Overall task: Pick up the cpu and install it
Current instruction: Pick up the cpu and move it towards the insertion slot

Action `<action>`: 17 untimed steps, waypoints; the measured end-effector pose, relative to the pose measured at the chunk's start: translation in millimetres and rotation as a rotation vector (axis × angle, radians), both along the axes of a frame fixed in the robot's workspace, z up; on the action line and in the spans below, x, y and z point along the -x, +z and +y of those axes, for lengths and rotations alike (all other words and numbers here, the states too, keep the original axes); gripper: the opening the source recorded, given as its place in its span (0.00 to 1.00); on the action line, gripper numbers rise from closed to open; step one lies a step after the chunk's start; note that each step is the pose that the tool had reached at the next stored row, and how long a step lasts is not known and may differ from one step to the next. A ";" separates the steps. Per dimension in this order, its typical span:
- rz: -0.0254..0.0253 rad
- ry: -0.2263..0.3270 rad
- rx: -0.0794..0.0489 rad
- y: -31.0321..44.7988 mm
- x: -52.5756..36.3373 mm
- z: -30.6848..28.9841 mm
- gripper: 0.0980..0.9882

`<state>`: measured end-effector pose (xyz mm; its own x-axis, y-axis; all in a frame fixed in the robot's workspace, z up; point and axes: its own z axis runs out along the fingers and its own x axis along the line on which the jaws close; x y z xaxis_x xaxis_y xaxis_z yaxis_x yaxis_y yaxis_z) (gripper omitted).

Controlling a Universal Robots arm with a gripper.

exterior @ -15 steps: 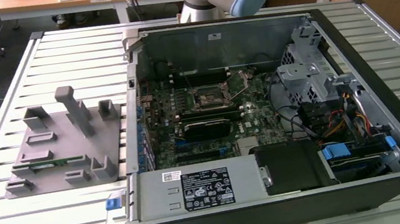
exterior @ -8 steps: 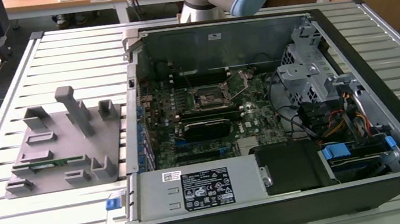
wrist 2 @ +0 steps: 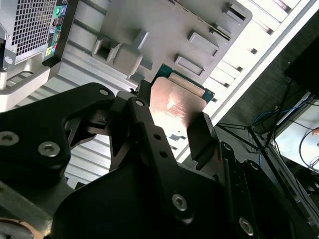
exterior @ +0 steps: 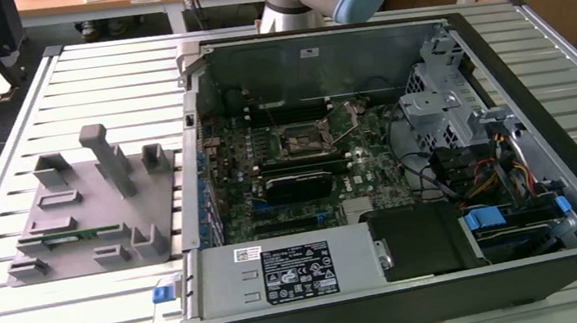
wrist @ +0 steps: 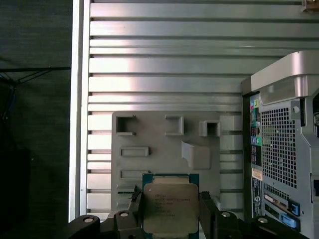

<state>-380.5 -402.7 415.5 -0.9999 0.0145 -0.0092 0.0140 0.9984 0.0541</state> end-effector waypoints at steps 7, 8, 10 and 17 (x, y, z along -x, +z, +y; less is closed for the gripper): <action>-0.0001 0.000 0.000 -0.1 -9.3 0.0 0.49; -0.0001 0.000 0.000 0.0 -10.6 0.0 0.49; -0.0001 0.000 0.000 0.0 -13.1 0.0 0.49; 0.0000 0.000 0.000 0.0 -21.0 0.0 0.49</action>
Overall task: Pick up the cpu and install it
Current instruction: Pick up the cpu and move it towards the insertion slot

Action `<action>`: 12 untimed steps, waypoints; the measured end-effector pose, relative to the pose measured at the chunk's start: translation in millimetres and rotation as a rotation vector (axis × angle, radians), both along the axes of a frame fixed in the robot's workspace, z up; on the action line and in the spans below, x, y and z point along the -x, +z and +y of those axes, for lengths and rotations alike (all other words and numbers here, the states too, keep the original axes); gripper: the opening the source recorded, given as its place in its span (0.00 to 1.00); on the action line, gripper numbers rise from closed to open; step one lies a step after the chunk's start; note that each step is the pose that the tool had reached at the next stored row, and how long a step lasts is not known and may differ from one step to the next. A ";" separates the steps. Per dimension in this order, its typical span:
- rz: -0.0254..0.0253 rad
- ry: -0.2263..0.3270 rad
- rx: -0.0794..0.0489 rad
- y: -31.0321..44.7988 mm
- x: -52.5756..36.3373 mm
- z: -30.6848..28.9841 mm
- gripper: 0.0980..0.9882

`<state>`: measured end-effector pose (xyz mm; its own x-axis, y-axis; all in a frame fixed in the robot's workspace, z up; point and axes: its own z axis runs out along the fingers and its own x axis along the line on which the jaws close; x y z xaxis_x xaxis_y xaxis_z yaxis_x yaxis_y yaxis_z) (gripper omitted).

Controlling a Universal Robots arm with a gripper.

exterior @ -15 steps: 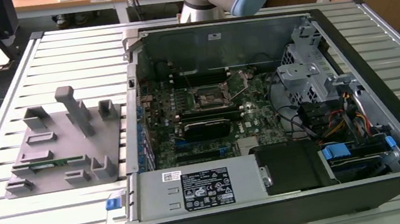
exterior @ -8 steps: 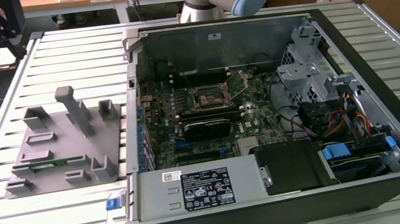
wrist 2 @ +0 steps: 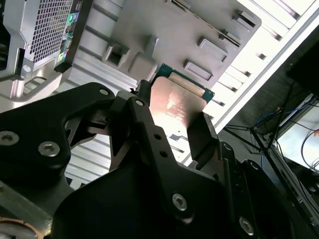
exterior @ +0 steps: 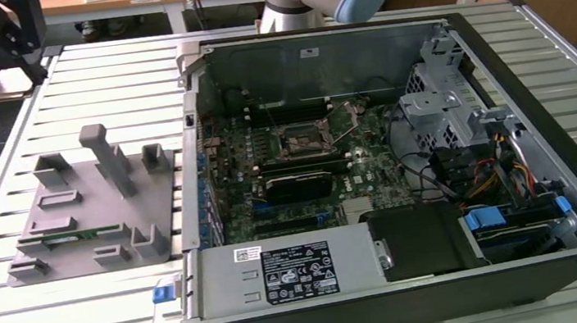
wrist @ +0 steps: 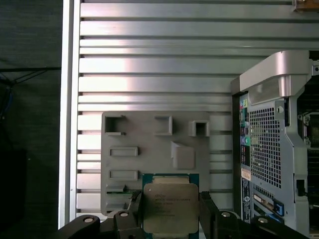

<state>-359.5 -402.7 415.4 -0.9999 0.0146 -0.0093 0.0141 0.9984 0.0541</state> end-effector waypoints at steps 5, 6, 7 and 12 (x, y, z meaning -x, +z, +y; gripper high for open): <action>0.0000 0.000 0.000 0.0 -5.4 0.0 0.49; 0.0000 0.000 0.000 0.0 -6.5 0.0 0.49; 0.0000 0.000 0.000 0.0 -7.7 0.0 0.49; 0.0000 0.000 0.000 0.0 -13.0 0.0 0.49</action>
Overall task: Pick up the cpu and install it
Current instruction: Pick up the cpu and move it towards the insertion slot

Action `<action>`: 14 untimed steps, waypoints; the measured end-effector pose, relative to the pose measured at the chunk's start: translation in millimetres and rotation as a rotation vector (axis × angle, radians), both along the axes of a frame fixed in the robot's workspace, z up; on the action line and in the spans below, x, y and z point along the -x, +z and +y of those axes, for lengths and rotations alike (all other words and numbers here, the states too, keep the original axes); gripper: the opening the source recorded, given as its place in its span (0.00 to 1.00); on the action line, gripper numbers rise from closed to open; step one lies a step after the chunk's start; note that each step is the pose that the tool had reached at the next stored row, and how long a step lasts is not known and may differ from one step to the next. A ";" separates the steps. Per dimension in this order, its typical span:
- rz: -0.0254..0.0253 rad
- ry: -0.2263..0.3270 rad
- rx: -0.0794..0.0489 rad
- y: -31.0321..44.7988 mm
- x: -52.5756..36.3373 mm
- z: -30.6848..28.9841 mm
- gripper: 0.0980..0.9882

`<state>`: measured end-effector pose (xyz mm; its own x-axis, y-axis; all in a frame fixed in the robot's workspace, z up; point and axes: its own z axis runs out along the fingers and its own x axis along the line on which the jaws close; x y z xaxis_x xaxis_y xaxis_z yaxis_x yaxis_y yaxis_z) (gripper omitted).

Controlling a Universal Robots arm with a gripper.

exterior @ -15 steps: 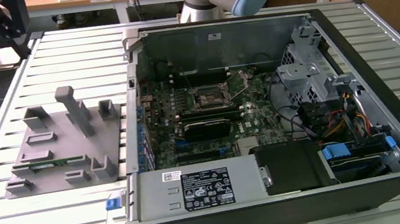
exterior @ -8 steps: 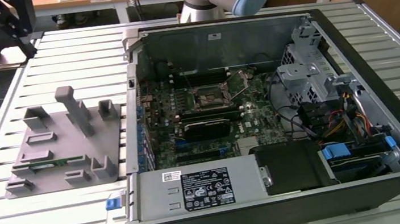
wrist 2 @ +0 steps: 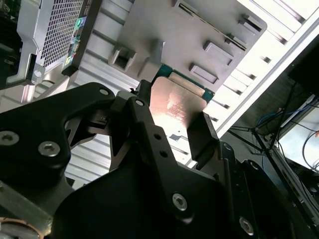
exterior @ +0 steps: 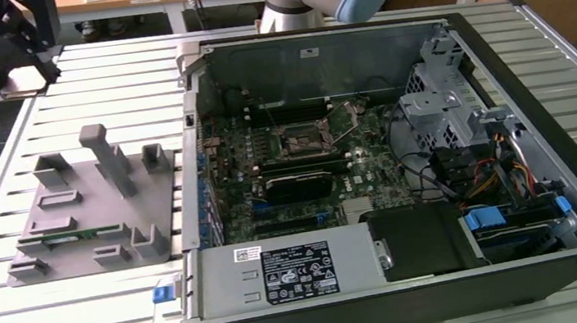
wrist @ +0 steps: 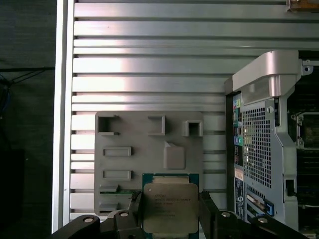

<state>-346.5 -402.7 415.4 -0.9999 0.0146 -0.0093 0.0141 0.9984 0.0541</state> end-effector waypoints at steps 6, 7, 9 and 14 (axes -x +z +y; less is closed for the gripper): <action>0.0000 0.000 0.000 0.0 -6.1 0.0 0.49; 0.0000 0.000 0.000 0.0 -7.1 0.0 0.49; 0.0000 0.000 0.000 0.0 -9.1 0.0 0.49; 0.0001 0.000 0.000 0.0 -20.1 0.0 0.49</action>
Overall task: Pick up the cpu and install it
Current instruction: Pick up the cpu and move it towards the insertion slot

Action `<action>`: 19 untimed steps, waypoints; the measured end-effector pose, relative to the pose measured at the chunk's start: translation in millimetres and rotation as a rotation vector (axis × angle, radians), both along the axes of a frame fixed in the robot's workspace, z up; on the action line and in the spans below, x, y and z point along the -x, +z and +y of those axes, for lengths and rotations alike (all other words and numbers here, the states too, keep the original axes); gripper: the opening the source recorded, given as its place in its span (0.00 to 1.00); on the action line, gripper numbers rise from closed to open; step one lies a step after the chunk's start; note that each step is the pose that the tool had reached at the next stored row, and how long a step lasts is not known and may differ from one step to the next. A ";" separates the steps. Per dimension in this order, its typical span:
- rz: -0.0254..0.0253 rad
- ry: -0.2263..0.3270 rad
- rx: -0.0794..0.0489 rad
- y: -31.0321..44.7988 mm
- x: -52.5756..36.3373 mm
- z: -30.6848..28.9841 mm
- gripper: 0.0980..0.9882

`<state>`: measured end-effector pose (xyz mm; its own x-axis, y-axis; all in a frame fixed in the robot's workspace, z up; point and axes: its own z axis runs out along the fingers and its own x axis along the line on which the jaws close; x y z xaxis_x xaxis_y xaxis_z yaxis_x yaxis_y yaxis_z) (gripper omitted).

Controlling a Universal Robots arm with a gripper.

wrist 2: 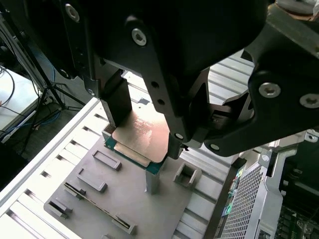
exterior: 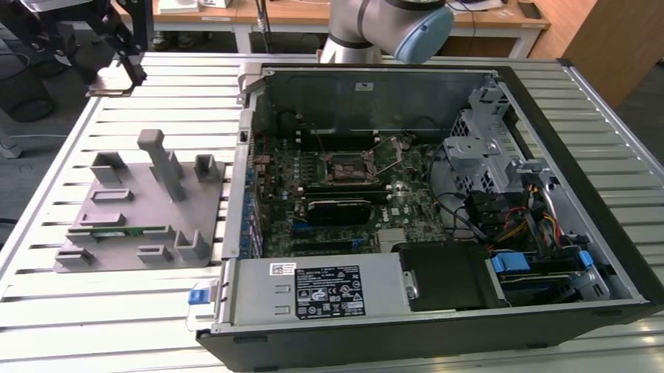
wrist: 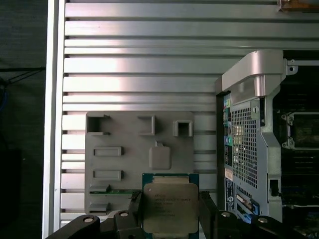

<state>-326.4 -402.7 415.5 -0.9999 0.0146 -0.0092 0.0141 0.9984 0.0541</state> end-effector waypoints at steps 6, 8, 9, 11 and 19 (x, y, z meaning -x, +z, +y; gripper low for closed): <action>0.0000 0.000 0.000 0.0 -6.9 0.0 0.49; 0.0000 0.000 0.000 0.0 -9.3 0.0 0.49; -0.0001 0.000 0.000 0.0 -10.6 0.0 0.49; 0.0000 0.000 0.000 0.0 -13.8 0.0 0.49; 0.0000 0.000 0.000 -0.1 -37.7 0.7 0.49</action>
